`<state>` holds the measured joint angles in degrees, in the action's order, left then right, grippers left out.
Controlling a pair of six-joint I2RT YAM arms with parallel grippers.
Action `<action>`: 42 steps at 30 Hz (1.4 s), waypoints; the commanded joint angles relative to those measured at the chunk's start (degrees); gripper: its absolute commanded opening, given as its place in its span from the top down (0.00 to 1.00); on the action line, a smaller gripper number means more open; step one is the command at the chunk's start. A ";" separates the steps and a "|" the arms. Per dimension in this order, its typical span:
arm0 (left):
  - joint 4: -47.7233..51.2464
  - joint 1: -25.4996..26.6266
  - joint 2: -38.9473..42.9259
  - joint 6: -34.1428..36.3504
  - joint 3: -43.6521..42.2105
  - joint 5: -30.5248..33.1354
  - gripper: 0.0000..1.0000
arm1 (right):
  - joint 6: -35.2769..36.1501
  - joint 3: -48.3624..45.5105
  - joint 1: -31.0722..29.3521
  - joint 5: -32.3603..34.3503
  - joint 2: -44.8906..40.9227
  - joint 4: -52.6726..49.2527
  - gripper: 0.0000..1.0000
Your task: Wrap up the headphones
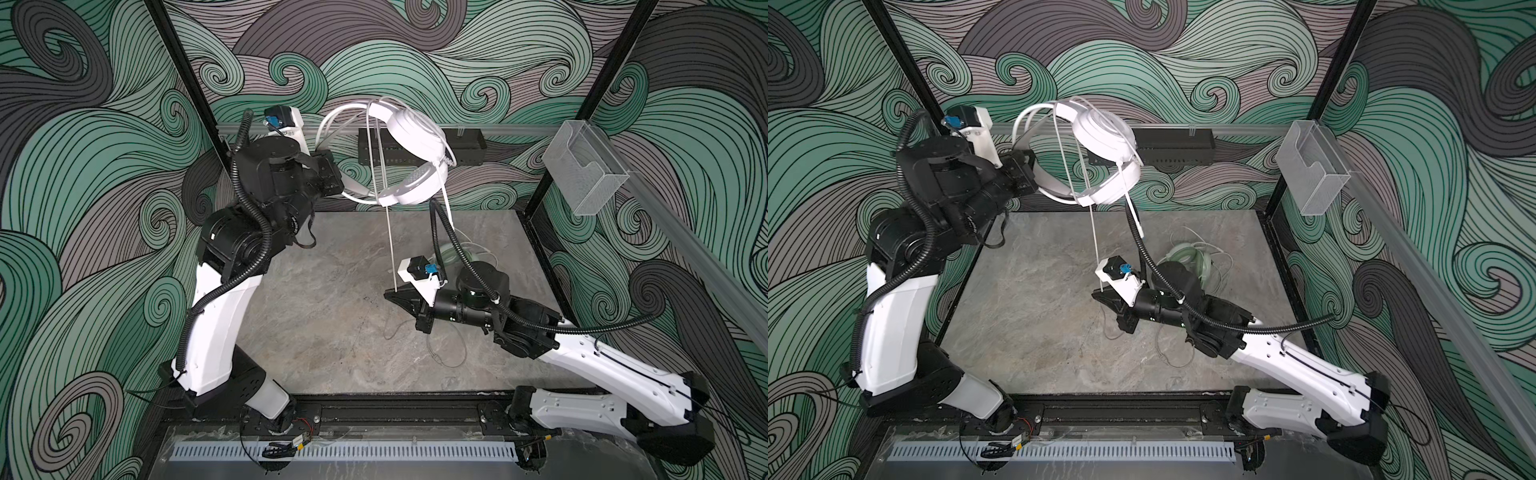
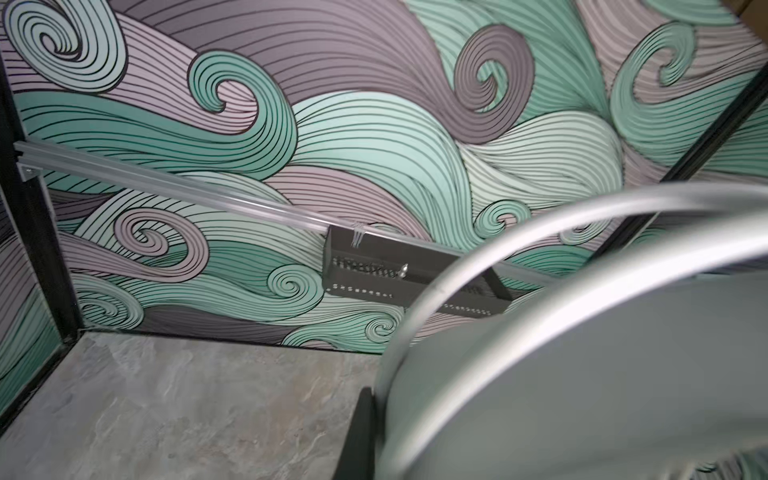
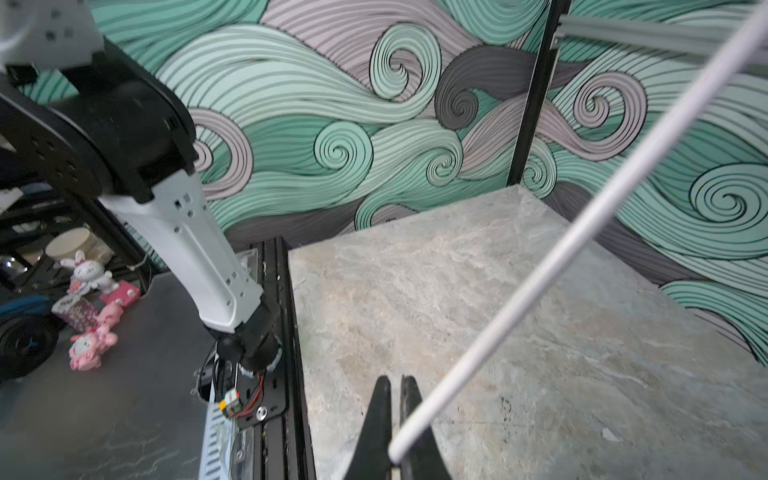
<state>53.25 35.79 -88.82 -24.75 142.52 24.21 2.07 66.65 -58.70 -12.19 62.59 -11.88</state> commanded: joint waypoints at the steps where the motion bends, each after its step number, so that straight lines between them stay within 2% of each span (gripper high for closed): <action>1: -3.80 0.49 -0.53 -5.72 4.06 -1.76 1.00 | -2.67 -2.92 1.83 -4.94 -0.54 2.49 0.94; 8: -3.08 1.42 0.55 -7.00 3.97 -4.05 1.00 | -5.92 -5.21 7.02 -10.22 1.05 7.75 0.90; 18: -2.55 2.35 0.40 -7.15 3.68 -4.23 1.00 | -5.20 -5.38 8.73 -11.11 6.00 10.34 0.83; 22: -2.80 2.44 0.58 -6.91 3.70 -4.26 1.00 | -6.43 -5.83 9.21 -11.28 7.41 12.50 0.72; 28: -2.31 2.51 0.57 -6.89 3.68 -4.43 1.00 | -9.00 -7.50 10.91 -10.48 9.82 16.51 0.48; 31: -2.15 2.52 0.63 -6.91 3.64 -4.39 1.00 | -11.19 -7.68 12.62 -10.24 12.03 18.73 0.39; 37: -2.02 2.53 0.44 -6.89 3.64 -4.95 1.00 | -15.09 -7.89 16.66 -8.64 16.07 22.66 0.28; 42: -1.84 2.53 0.61 -6.96 3.64 -5.35 1.00 | -13.95 -7.76 17.56 -13.52 19.40 24.89 0.23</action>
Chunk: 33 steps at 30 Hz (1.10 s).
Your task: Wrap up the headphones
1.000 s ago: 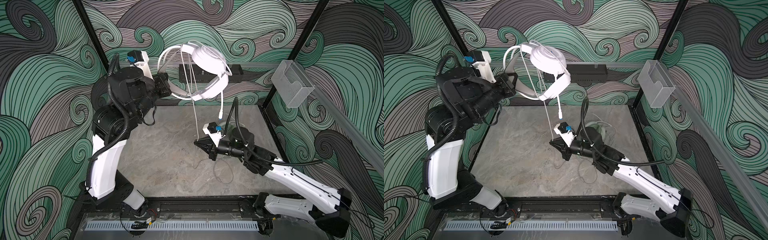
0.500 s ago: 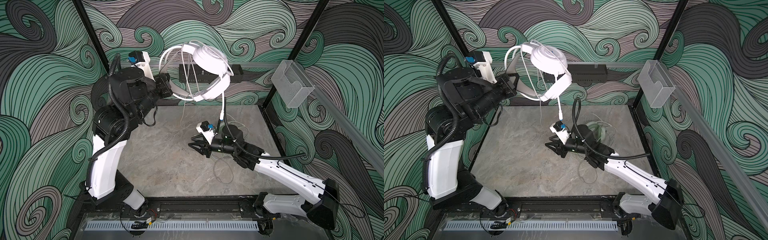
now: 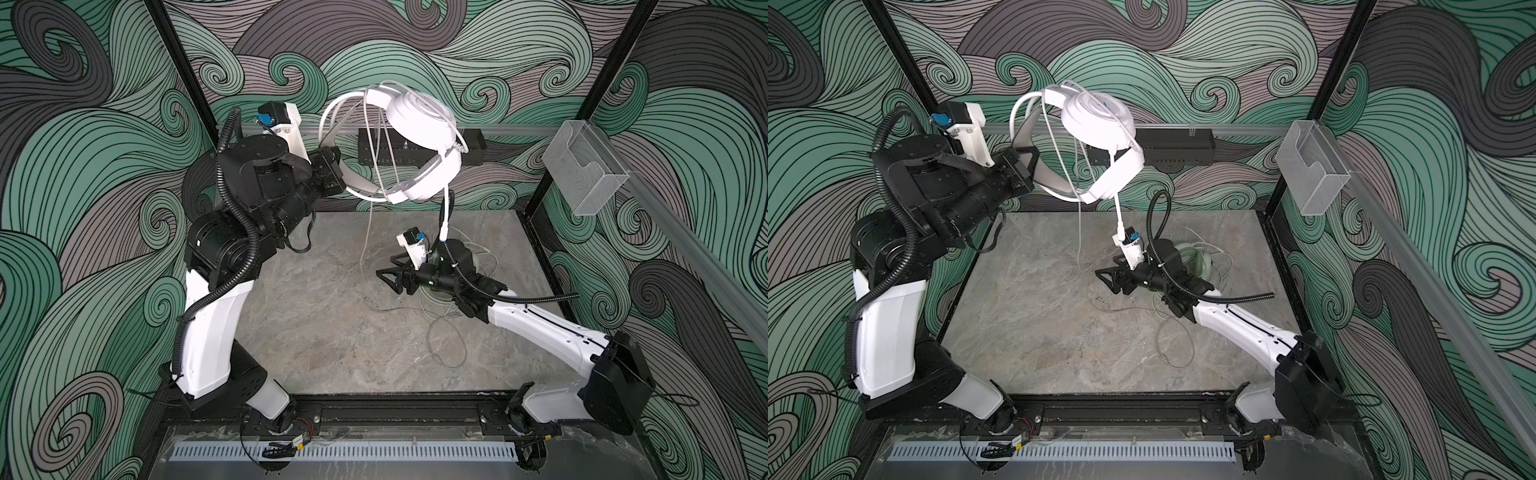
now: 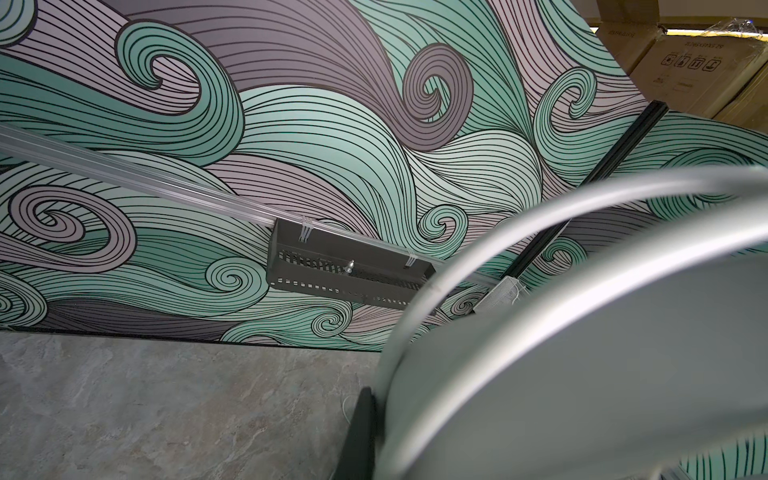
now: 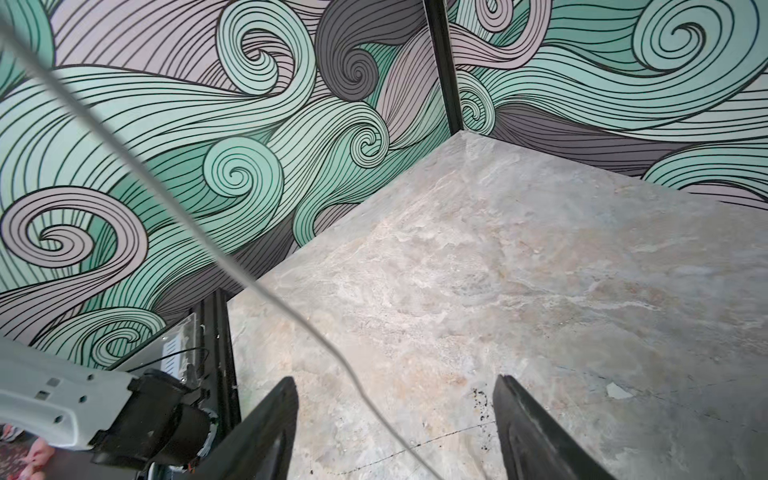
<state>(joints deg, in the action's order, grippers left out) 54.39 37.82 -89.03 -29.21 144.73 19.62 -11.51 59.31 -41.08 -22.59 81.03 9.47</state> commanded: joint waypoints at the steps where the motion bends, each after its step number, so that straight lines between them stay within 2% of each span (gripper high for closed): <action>1: -3.07 0.48 0.85 -2.59 1.52 -0.91 1.00 | -0.27 -0.69 -0.06 -4.23 1.37 4.11 0.20; 12: -2.36 0.44 1.49 -3.35 1.09 -1.75 1.00 | -1.50 -4.71 0.04 -8.04 1.24 7.22 0.18; 33: -2.49 0.48 0.82 -4.71 0.12 -3.06 1.00 | -8.55 2.93 -0.17 -10.41 15.37 15.37 0.18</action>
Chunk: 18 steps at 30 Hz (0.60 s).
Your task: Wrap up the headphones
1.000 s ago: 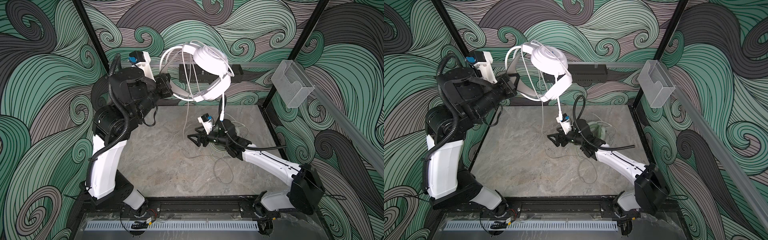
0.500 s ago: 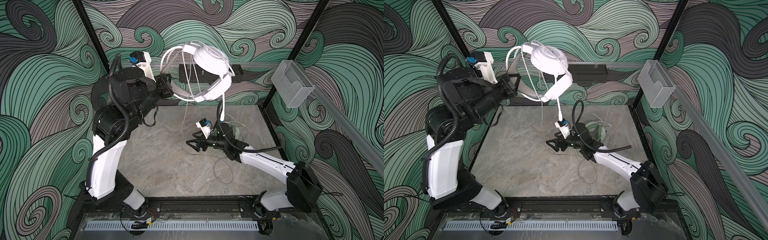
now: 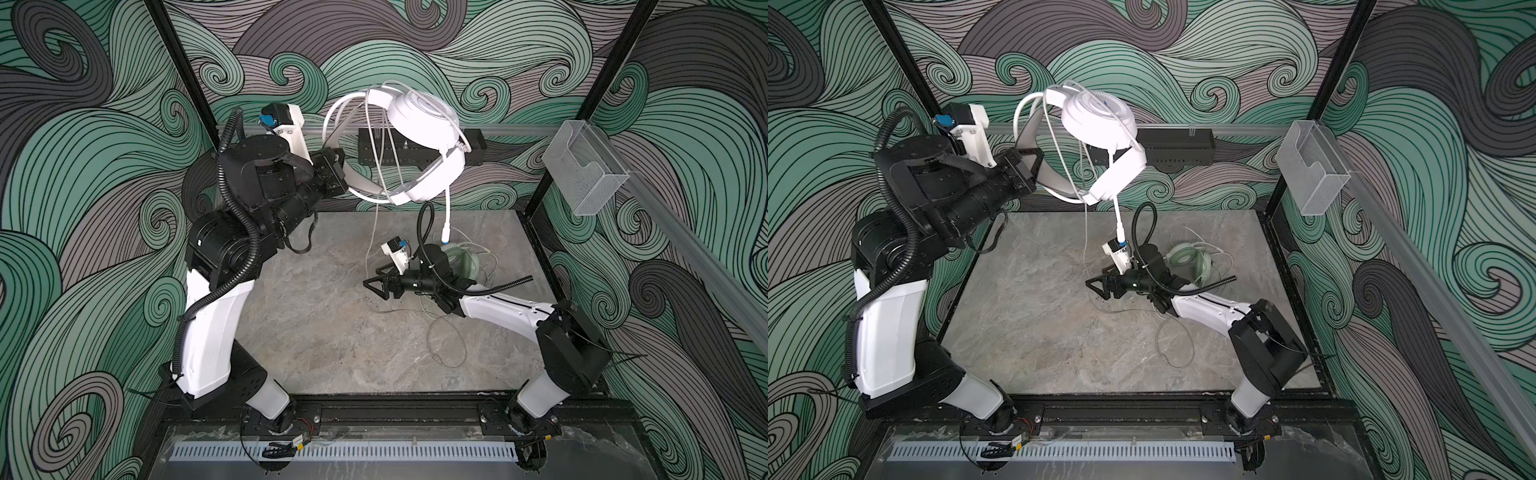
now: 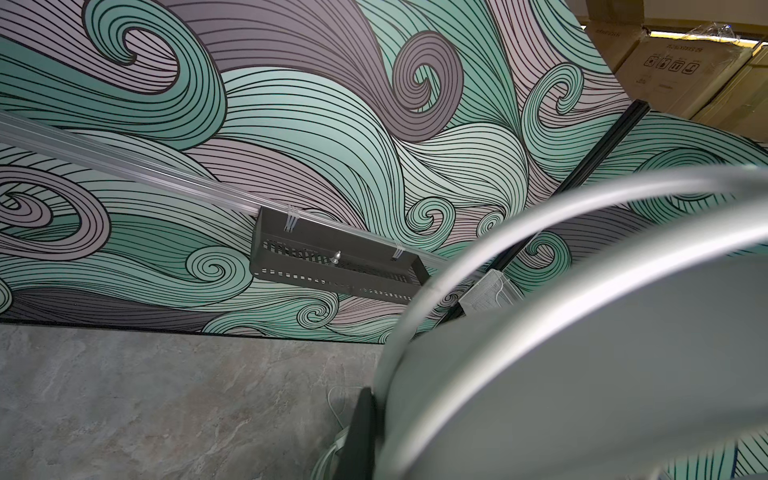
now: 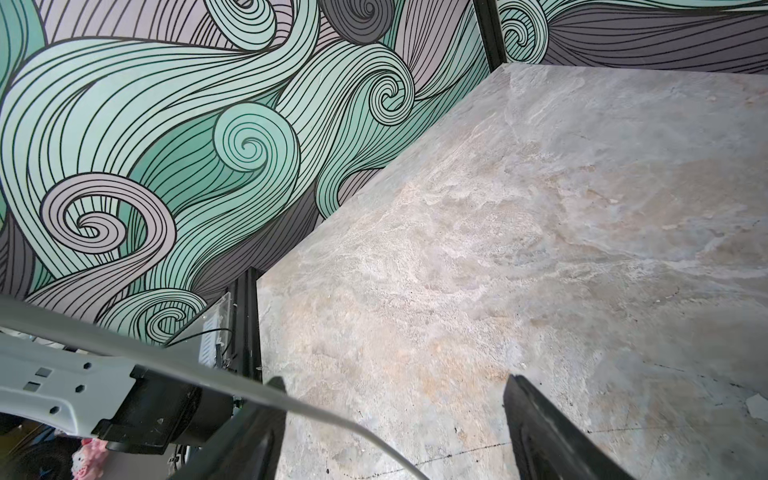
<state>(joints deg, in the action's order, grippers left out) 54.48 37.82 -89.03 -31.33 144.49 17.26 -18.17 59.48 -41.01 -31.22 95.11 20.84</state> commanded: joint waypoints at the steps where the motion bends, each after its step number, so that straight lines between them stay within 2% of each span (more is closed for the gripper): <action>1: -2.53 0.49 0.80 -2.62 0.36 -0.69 1.00 | -2.12 3.34 -0.29 -1.94 1.91 4.29 0.19; 6: -2.65 0.47 0.74 -2.59 0.35 -0.86 1.00 | -2.32 4.98 -0.43 -1.96 3.60 4.30 0.21; 10: -3.06 0.36 0.47 -2.68 0.40 -1.25 1.00 | -2.71 5.62 -0.39 -3.00 4.54 4.29 0.34; 13: -3.08 0.35 0.36 -2.94 0.36 -1.37 1.00 | -2.87 5.48 -0.41 -3.96 4.82 4.30 0.49; 18: -3.21 0.41 0.34 -3.12 0.27 -1.45 1.00 | -3.84 4.41 -0.54 -4.32 4.84 5.61 0.58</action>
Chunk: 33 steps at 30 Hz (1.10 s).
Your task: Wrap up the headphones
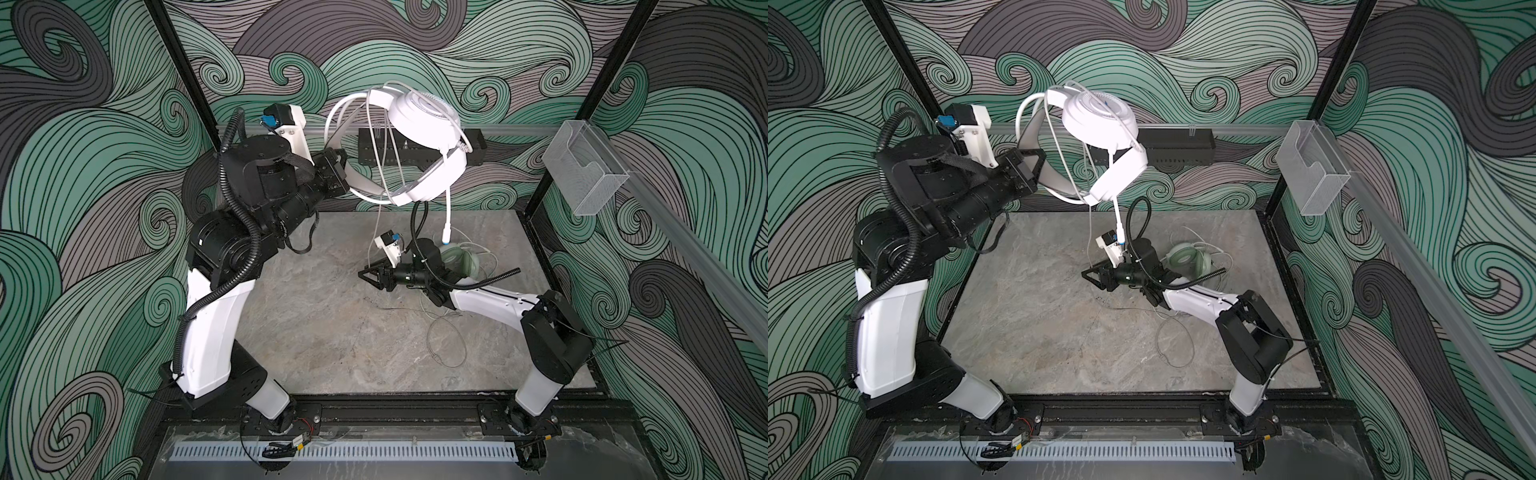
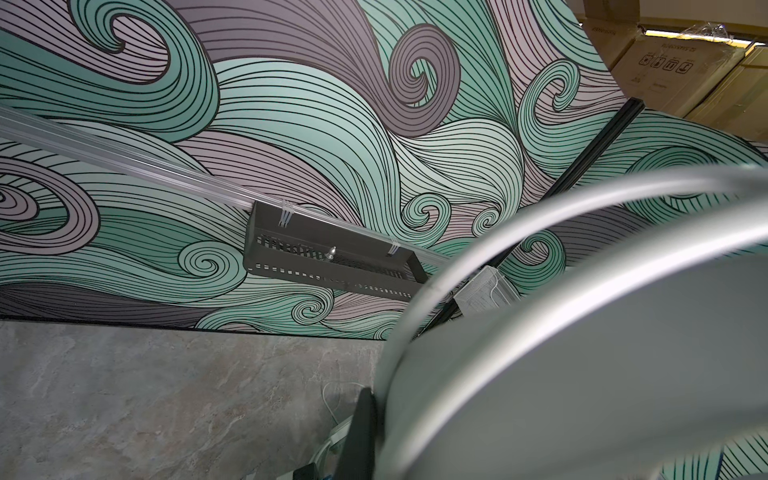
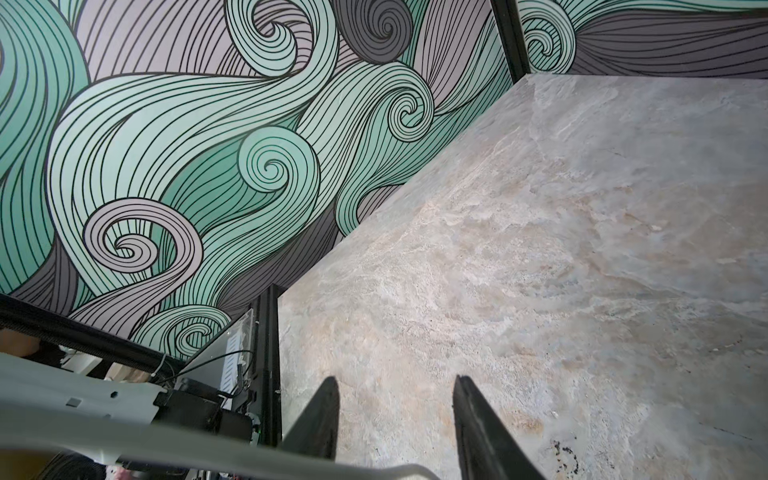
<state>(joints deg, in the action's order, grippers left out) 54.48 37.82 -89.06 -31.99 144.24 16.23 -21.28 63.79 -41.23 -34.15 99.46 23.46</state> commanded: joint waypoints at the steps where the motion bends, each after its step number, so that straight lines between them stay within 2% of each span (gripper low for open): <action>1: -3.35 0.29 0.42 -2.46 0.51 -0.41 1.00 | -0.84 0.10 -0.34 -1.62 0.50 2.99 0.64; 9: -3.50 0.27 0.51 -2.39 0.09 -0.07 1.00 | 0.63 -1.09 -0.27 -1.83 -1.46 0.37 0.91; 13: -3.50 -0.68 1.01 -2.29 -0.77 0.33 1.00 | 4.57 -3.40 -0.33 -0.24 -5.27 -5.70 1.00; 18: -4.76 -2.93 2.67 -2.31 -4.48 0.30 1.00 | 11.15 -6.66 -0.84 3.46 -11.69 -15.95 1.00; 24: -6.06 -7.00 4.36 -2.79 -9.96 0.40 1.00 | 19.25 -9.06 -4.09 11.47 -21.23 -31.58 1.00; 33: -8.61 -10.70 3.97 -3.78 -15.02 -0.12 1.00 | 24.43 -10.73 -12.08 23.02 -33.29 -48.30 1.00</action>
<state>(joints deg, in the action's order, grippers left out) 51.53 27.88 -86.76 -33.08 129.60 16.25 0.25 53.58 -51.72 -16.73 68.55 -16.71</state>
